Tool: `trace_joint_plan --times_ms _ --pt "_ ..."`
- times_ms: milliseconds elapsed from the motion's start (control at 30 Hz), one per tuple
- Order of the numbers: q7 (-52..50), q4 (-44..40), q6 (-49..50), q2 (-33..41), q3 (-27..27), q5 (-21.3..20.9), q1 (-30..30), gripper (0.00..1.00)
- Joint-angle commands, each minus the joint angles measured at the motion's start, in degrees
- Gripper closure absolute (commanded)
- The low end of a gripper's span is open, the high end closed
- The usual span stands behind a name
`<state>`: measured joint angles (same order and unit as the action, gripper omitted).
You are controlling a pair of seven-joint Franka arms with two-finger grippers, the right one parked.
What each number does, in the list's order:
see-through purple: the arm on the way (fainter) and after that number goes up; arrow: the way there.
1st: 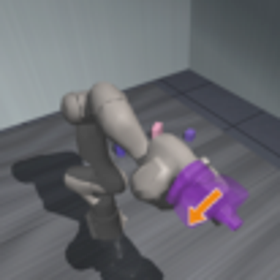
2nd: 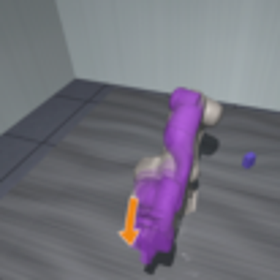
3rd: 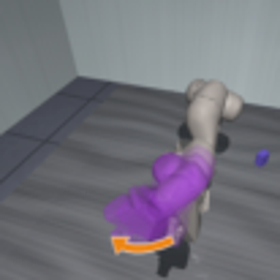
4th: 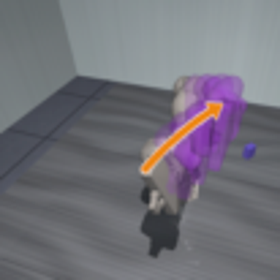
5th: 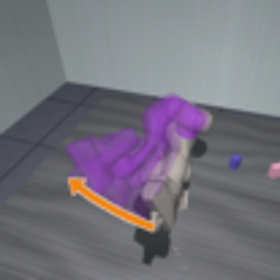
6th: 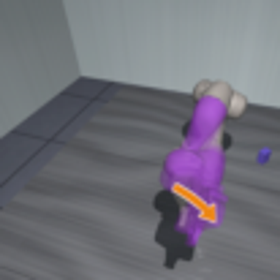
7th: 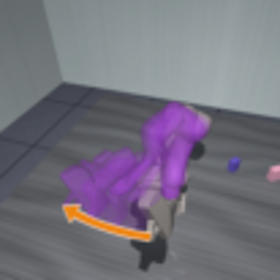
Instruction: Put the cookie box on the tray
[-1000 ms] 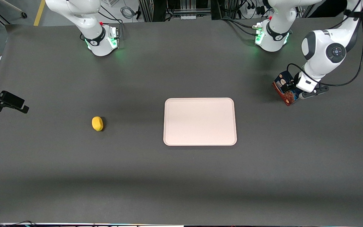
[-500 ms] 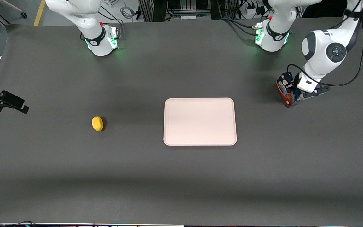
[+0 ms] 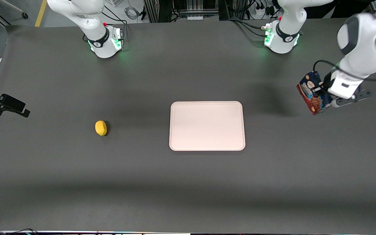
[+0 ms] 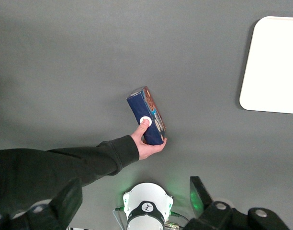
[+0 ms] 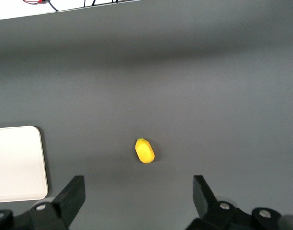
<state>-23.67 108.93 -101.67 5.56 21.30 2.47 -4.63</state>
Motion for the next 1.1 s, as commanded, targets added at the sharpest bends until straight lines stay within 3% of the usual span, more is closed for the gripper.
trace_joint_plan --times_ms 0,100,200,400,733,867,1067 --pt "-4.44 -8.56 -1.5 -12.75 7.25 -0.62 0.5 0.89" --pt "-6.64 -8.74 -6.24 -17.76 9.72 -2.28 1.64 0.89" --pt "-8.31 -8.74 -8.8 -22.86 10.95 -6.67 2.87 0.89" --pt "-8.67 -8.21 -13.2 -30.86 11.13 -11.78 4.72 0.89" --pt "-10.25 -5.22 -18.56 -35.35 11.13 -15.3 5.68 0.83" --pt "-10.43 -4.43 -20.58 -35.88 11.13 -15.3 5.68 0.57" --pt "-11.04 -3.73 -22.61 -36.15 11.04 -15.3 5.6 0.02"
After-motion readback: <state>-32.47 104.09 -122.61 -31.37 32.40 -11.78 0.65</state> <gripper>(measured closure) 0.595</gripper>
